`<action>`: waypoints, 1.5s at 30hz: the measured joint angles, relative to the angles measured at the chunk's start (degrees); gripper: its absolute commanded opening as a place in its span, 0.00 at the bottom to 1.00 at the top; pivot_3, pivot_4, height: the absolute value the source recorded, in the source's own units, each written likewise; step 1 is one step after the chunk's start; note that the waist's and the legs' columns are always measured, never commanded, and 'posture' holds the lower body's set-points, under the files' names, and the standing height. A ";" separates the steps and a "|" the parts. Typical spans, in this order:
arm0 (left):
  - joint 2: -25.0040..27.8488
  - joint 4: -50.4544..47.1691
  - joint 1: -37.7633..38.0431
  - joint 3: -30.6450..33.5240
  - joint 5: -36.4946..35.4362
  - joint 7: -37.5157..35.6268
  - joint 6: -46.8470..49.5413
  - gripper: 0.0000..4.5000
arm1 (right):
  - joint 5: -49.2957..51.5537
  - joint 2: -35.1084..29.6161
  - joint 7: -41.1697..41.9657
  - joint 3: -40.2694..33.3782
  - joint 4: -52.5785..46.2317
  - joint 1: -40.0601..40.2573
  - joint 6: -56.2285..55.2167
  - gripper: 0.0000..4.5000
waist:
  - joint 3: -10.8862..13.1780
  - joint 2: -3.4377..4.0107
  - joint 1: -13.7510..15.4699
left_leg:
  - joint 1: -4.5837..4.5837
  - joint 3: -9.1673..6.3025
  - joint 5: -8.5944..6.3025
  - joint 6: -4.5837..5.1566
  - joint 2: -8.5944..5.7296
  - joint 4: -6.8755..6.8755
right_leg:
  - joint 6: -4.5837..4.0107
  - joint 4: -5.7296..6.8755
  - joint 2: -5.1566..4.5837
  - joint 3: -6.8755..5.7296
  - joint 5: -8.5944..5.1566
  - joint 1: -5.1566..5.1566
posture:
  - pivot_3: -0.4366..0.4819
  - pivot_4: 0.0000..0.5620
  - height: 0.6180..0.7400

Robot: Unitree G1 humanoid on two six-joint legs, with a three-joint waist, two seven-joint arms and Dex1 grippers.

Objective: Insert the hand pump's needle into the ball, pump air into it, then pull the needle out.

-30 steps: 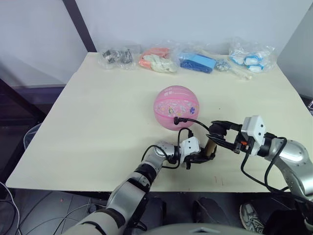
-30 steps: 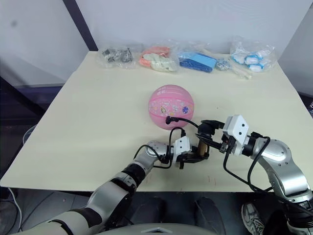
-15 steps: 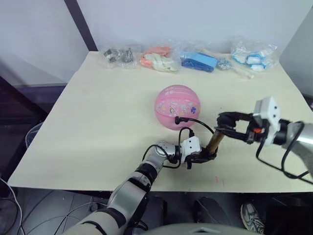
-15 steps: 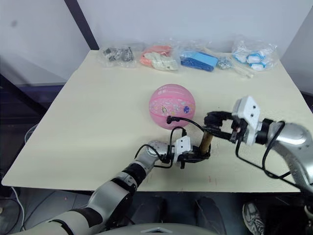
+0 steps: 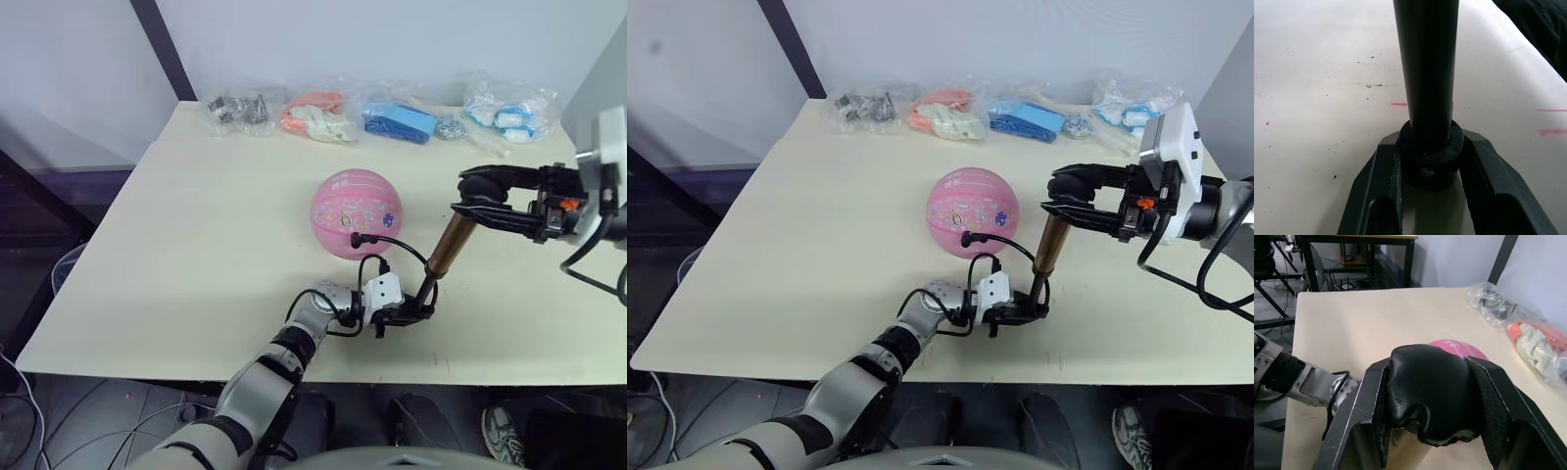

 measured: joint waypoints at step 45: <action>1.43 -0.38 0.81 -0.52 0.11 0.03 -0.58 0.25 | -19.99 21.04 -3.58 12.53 -1.45 27.30 -19.31 0.44 | -0.95 -0.57 -1.07 | 0.28 0.00 0.00 0.00 0.02 -0.12 | -0.03 0.00 0.14 0.03 -0.03 0.16 | 0.48 0.27 1.00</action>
